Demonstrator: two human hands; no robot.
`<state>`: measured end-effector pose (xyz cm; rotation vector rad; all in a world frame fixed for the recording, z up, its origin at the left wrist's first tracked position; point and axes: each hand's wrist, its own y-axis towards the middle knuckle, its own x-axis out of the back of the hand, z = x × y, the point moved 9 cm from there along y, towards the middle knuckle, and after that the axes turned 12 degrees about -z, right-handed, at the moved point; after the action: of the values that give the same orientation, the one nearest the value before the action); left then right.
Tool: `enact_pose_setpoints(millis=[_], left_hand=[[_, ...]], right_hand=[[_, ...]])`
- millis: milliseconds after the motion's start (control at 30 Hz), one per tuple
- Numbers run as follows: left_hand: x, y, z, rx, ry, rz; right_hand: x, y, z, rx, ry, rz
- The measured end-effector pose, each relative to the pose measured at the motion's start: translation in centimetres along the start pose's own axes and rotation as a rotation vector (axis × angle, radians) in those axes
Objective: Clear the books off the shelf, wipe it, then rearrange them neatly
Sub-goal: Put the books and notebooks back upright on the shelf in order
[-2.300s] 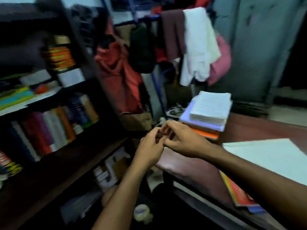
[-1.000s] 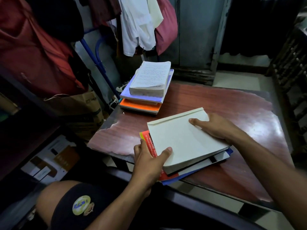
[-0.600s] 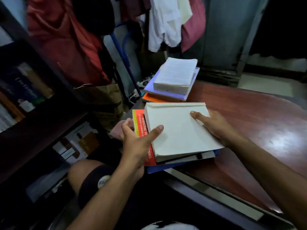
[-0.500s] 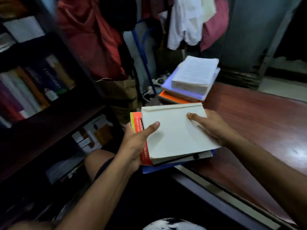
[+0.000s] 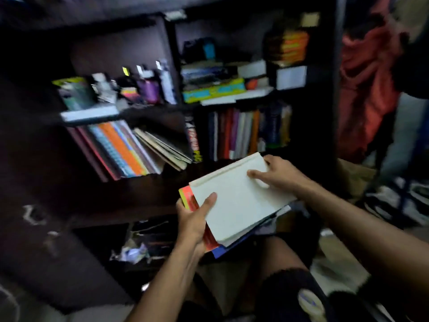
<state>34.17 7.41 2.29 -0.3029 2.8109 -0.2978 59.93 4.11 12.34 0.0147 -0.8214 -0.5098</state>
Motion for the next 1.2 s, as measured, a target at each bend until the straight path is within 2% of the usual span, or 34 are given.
enact_pose_setpoints(millis=[100,167,267,333,433,467,533,600,667,767,900,1000,1067,1133,1200], left_hand=[[3.6,3.0,-2.5,-0.076,-0.141,-0.243],[7.2,4.5,-3.8,-0.148,-0.198,-0.423],[10.4,4.7,-2.3,-0.157,-0.138,-0.626],[11.3,4.9,-1.3,-0.159,-0.077,-0.671],[11.0,5.8,1.7,-0.058,0.087,-0.596],[10.0,5.4,2.4,-0.053,0.082,-0.523],[8.5,3.2,2.7,-0.1,0.14,-0.374],[8.8,2.0,3.0,-0.164,0.227,-0.325],[10.4,1.8,2.5,-0.211,0.269,-0.388],[11.5,3.1,1.3,-0.147,0.267,-0.44],[11.6,3.5,-0.3,-0.09,0.247,-0.4],[13.5,3.1,-3.6,-0.239,0.404,-0.515],[12.4,3.9,-5.5,-0.269,0.385,-0.407],[9.9,5.5,-6.1,-0.18,0.357,-0.218],[8.6,7.0,-6.5,-0.107,0.328,-0.144]], right_hand=[[-3.3,3.2,6.4,0.189,-0.095,0.041],[-6.4,3.7,10.0,0.245,-0.058,0.079],[-11.4,1.6,10.5,0.276,-0.01,0.212],[-14.8,0.0,9.8,0.292,-0.031,0.294],[-18.1,-1.0,8.1,0.235,-0.048,0.367],[-18.6,-1.1,7.7,0.214,-0.039,0.373],[-18.7,-1.1,7.3,0.174,0.026,0.356],[-18.1,-0.8,6.6,0.151,0.052,0.313],[-17.0,-0.7,6.0,0.177,-0.034,0.235],[-15.6,-0.8,6.6,0.318,-0.109,0.142],[-15.9,-1.0,7.6,0.43,-0.102,0.199],[-16.2,0.1,7.2,0.381,-0.041,0.209],[-17.0,0.7,6.4,0.273,0.083,0.255],[-18.0,1.1,5.6,0.158,0.213,0.293],[-19.1,1.5,5.2,0.116,0.263,0.288]])
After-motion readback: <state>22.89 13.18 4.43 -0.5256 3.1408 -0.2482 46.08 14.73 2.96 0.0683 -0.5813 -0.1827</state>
